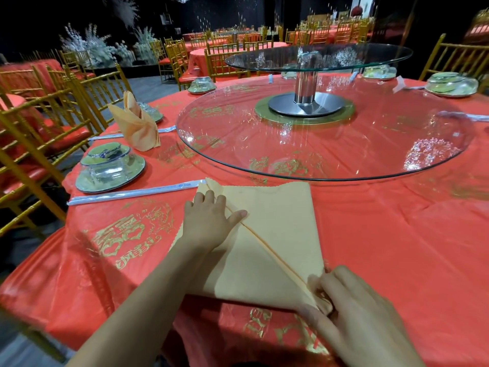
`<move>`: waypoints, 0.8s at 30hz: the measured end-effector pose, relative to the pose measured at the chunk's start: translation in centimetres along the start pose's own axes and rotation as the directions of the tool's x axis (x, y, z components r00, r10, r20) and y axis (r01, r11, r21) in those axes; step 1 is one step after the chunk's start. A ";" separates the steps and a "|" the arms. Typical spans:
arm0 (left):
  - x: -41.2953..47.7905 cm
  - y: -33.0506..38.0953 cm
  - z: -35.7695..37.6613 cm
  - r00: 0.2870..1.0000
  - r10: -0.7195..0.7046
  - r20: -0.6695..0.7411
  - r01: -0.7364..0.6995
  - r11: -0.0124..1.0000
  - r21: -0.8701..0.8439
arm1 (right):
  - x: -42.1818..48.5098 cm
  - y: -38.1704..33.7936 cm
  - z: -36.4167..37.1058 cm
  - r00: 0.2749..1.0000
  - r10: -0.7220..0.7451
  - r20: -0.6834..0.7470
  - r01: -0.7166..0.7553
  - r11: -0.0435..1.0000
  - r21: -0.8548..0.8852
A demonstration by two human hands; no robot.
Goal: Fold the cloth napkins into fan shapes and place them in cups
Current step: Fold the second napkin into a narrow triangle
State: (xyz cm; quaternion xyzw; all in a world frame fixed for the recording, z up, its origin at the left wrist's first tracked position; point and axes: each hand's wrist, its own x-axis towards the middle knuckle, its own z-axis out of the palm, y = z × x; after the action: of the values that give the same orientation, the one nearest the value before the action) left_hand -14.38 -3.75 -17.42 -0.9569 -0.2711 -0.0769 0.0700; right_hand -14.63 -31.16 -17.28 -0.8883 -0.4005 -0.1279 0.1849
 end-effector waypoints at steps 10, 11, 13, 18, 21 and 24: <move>0.1 -0.1 0.0 1.000 0.001 -0.011 -0.002 1.000 -0.023 | -0.3 -0.2 1.2 0.996 0.048 -0.082 -0.044 0.998 0.052; 0.1 -0.1 0.0 1.000 0.001 -0.012 -0.001 1.000 -0.023 | -0.2 -0.2 1.3 0.995 0.049 -0.085 -0.045 0.998 0.047; 0.1 -0.1 0.1 1.000 -0.002 -0.014 0.002 1.000 -0.022 | -0.1 -0.3 1.3 0.996 0.062 -0.070 -0.059 0.997 0.049; 0.0 -0.2 0.2 0.999 -0.013 -0.031 0.012 0.999 -0.033 | 0.2 -0.5 1.1 0.999 0.042 -0.028 -0.044 0.996 -0.072; 0.1 -0.3 0.3 1.000 -0.015 -0.026 0.014 0.999 -0.036 | 0.3 -0.7 0.9 0.998 0.053 -0.020 -0.055 0.991 -0.122; 0.1 -0.2 0.2 1.000 -0.010 -0.008 0.010 0.999 -0.043 | 0.3 -0.6 0.7 1.000 0.005 -0.026 -0.007 0.997 -0.079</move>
State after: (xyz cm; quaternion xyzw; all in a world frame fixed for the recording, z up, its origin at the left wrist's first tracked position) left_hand -14.37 -3.44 -17.61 -0.9565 -0.2738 -0.0868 0.0502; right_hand -14.80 -30.30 -17.66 -0.8944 -0.3899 -0.1545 0.1553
